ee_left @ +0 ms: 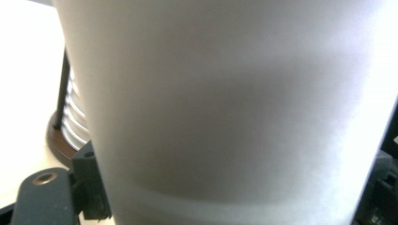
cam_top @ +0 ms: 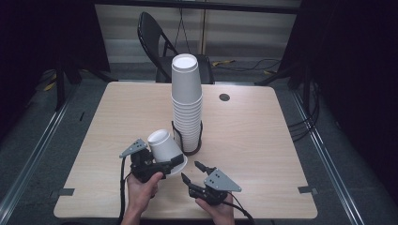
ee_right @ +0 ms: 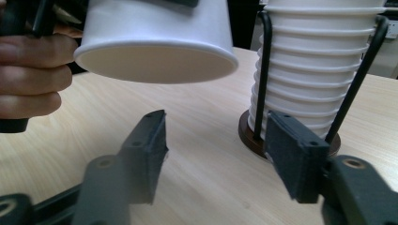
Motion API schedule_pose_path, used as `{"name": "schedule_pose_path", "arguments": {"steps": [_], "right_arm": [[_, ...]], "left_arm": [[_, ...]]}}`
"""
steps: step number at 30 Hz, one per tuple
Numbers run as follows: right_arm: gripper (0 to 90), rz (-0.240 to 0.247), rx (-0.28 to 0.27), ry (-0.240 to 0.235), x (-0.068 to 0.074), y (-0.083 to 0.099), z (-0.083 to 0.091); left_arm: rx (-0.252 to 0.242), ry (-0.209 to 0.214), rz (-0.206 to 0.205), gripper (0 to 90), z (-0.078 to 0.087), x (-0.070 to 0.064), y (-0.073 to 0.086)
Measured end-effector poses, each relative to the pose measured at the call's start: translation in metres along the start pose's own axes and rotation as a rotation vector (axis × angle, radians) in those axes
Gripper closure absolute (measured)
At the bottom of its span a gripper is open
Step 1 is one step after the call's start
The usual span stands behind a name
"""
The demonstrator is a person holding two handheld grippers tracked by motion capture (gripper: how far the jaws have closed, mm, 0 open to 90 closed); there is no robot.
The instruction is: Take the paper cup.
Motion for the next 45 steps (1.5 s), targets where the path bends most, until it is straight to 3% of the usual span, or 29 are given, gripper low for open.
{"name": "schedule_pose_path", "arguments": {"steps": [4,6,7,8,13,18,25,27,35,45], "right_arm": [[44.5,0.013,0.026,0.008,0.001,0.001,-0.002],[44.7,0.019,-0.003,0.012,0.001,-0.001,-0.003],[44.7,0.019,-0.003,0.012,0.001,-0.001,-0.003],[44.7,0.018,-0.018,0.009,0.002,-0.003,-0.002],[45.3,0.007,-0.089,-0.007,0.002,-0.007,-0.003],[48.5,-0.004,-0.114,-0.032,0.002,-0.009,-0.007],[52.4,0.010,-0.146,-0.020,0.004,-0.013,-0.016],[54.9,0.018,-0.159,-0.007,0.003,-0.014,-0.017],[61.0,0.033,-0.181,-0.007,0.000,-0.019,-0.027],[65.8,0.043,-0.213,-0.025,0.000,-0.026,-0.037]], "left_arm": [[0.009,0.009,0.030,14.7,-0.002,0.002,0.006],[0.011,0.009,0.067,14.7,-0.003,0.005,0.009],[0.011,0.009,0.067,14.7,-0.003,0.005,0.009],[0.007,0.018,0.098,14.7,-0.003,0.006,0.011],[0.003,0.036,0.141,14.7,-0.001,0.007,0.011],[0.001,0.058,0.181,14.6,0.000,0.009,0.011],[0.011,0.067,0.224,14.5,-0.001,0.006,0.012],[-0.001,0.063,0.270,14.5,0.001,0.007,0.012],[0.004,0.073,0.301,14.5,0.001,0.006,0.014],[0.011,0.103,0.298,14.3,0.001,-0.005,0.017]]}}
Point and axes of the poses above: each handheld gripper's, and its own axes: z roughly backward along the jaws, y roughly out of its underside, x roughly to its left, the point moved 3 cm from there along -z, roughly forward along the jaws, and after that the axes turned 6 degrees about -y, right-handed, at the moved point
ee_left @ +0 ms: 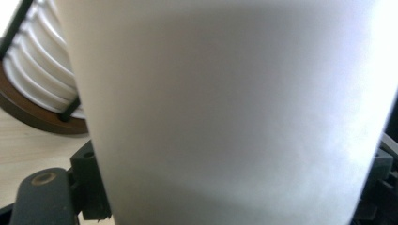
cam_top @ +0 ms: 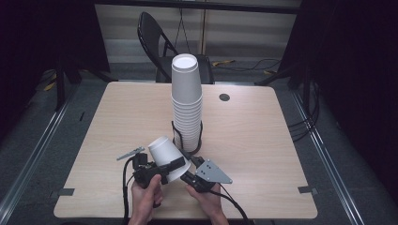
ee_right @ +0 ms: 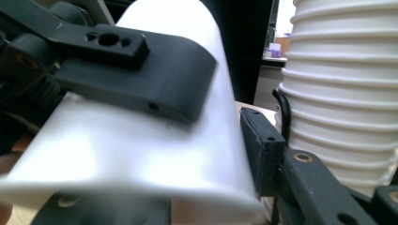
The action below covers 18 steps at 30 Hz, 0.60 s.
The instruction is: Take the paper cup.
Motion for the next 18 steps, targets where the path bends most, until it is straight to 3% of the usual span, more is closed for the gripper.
{"name": "schedule_pose_path", "arguments": {"steps": [2,3,10,18], "right_arm": [[66.7,0.008,-0.001,0.007,0.0002,-0.0005,-0.0015],[71.5,0.003,-0.002,0.009,-0.0007,-0.0007,-0.0005],[82.7,0.012,-0.023,0.028,-0.0021,0.0004,0.0019],[85.6,-0.003,-0.026,0.002,-0.0014,0.0007,0.0060]], "left_arm": [[-0.003,-0.008,-0.006,14.2,0.0002,-0.0007,0.0007],[-0.008,0.009,-0.001,14.1,0.0008,0.0004,-0.0001],[-0.016,0.029,-0.007,11.6,0.0008,0.0007,-0.0007],[-0.026,0.037,-0.078,8.6,0.0009,-0.0009,-0.0065]]}}
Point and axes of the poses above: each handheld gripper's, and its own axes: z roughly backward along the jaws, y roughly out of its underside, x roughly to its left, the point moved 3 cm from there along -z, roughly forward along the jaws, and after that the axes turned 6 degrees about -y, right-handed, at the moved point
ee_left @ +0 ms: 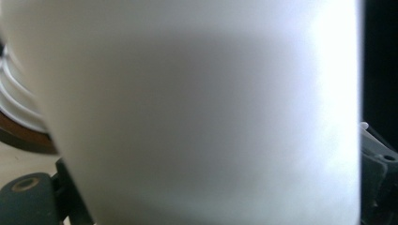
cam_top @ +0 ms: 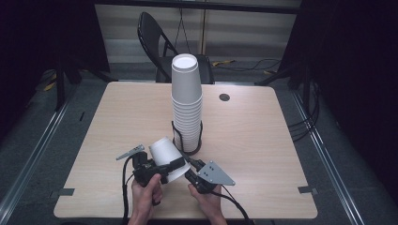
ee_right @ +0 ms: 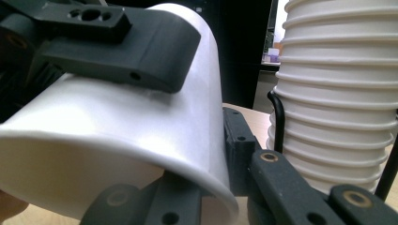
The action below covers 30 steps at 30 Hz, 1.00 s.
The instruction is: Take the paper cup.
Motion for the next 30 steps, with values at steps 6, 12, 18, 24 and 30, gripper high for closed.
{"name": "schedule_pose_path", "arguments": {"steps": [6,12,18,24,30], "right_arm": [[86.2,-0.008,-0.002,0.002,0.000,0.000,0.005],[86.2,-0.019,0.013,-0.002,0.000,0.003,0.008],[86.2,-0.012,0.040,0.022,-0.001,0.006,0.013],[86.3,-0.023,0.052,0.024,-0.001,0.008,0.016],[86.3,-0.034,0.073,0.024,-0.001,0.010,0.021]], "left_arm": [[0.000,0.023,-0.028,8.2,-0.001,0.001,-0.005],[-0.016,0.014,-0.043,9.0,-0.001,0.005,-0.009],[0.015,0.026,-0.065,8.4,-0.006,0.011,-0.012],[-0.033,0.020,-0.077,8.9,-0.006,0.014,-0.015],[-0.059,0.013,-0.128,15.4,-0.004,0.017,-0.023]]}}
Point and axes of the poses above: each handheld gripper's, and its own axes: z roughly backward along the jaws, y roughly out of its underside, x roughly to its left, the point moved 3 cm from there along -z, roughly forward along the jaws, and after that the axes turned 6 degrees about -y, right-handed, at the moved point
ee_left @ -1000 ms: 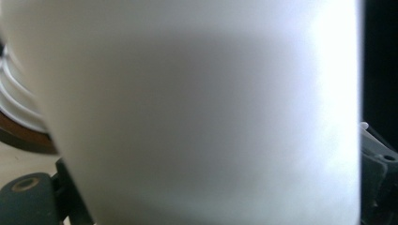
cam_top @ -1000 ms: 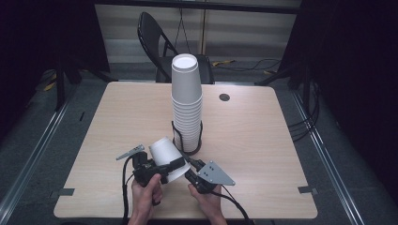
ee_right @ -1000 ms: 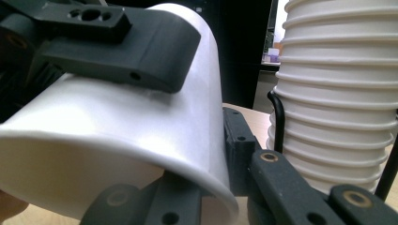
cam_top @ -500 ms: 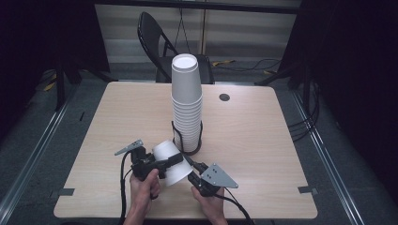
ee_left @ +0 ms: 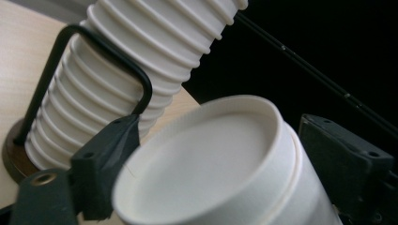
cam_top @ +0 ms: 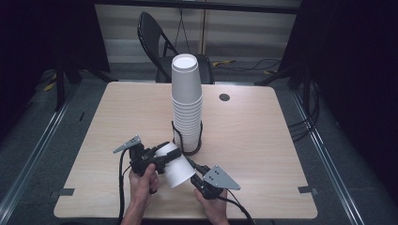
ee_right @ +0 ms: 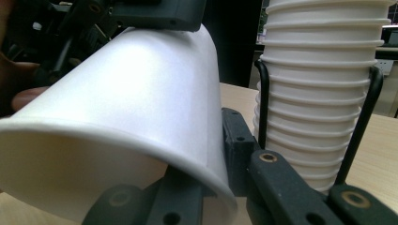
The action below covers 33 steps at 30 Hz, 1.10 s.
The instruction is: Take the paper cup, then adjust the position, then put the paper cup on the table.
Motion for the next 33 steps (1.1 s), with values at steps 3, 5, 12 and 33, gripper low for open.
{"name": "schedule_pose_path", "arguments": {"steps": [3,5,12,33], "right_arm": [[86.3,-0.002,0.024,0.016,-0.001,0.001,0.004],[86.3,-0.004,0.053,0.016,-0.003,0.002,0.007],[86.3,-0.033,0.105,0.029,-0.008,0.004,0.009],[86.4,-0.127,0.315,-0.046,-0.026,0.006,0.017]], "left_arm": [[-0.021,-0.011,-0.042,15.2,0.002,0.003,-0.003],[-0.041,-0.014,-0.086,15.1,0.003,0.004,-0.005],[-0.040,-0.081,-0.170,15.7,0.007,0.005,-0.005],[0.017,-0.108,-0.525,15.7,0.019,-0.005,0.004]]}}
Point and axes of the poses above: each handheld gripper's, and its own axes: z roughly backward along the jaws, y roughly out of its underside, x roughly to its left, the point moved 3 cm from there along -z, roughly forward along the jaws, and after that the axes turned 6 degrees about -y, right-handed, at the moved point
